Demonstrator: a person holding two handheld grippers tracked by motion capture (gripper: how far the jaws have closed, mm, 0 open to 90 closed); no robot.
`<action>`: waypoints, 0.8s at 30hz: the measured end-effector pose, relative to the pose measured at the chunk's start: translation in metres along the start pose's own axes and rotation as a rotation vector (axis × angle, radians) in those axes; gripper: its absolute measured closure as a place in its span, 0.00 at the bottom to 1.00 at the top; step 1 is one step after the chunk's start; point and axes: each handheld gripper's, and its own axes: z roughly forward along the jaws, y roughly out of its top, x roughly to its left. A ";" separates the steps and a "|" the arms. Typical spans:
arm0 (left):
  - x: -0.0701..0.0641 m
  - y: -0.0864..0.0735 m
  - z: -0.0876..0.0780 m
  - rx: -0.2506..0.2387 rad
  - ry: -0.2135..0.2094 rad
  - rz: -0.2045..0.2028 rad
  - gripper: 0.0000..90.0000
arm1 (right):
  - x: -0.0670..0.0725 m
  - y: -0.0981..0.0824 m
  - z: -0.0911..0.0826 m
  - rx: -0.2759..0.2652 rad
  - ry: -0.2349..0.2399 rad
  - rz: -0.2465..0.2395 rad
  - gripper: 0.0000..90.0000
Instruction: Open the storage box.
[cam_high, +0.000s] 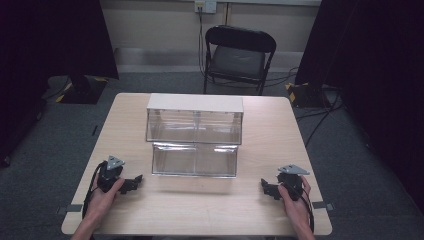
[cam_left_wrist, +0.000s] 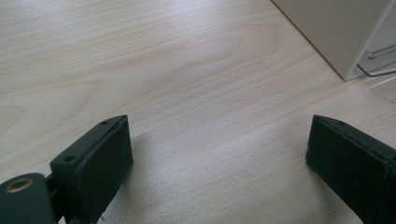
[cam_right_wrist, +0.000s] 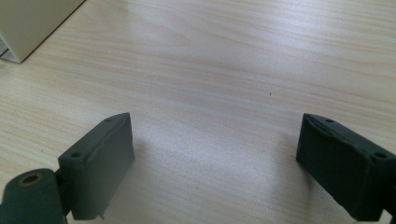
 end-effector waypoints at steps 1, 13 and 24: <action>0.000 0.000 0.000 0.000 0.000 0.000 0.07 | 0.000 0.000 0.000 0.000 0.000 0.000 0.12; 0.000 0.000 0.000 -0.002 -0.001 -0.001 0.07 | 0.001 0.001 -0.002 0.010 0.001 0.000 0.15; 0.000 0.000 0.000 0.000 0.000 -0.001 0.07 | 0.007 0.006 -0.011 -0.013 0.031 0.002 0.16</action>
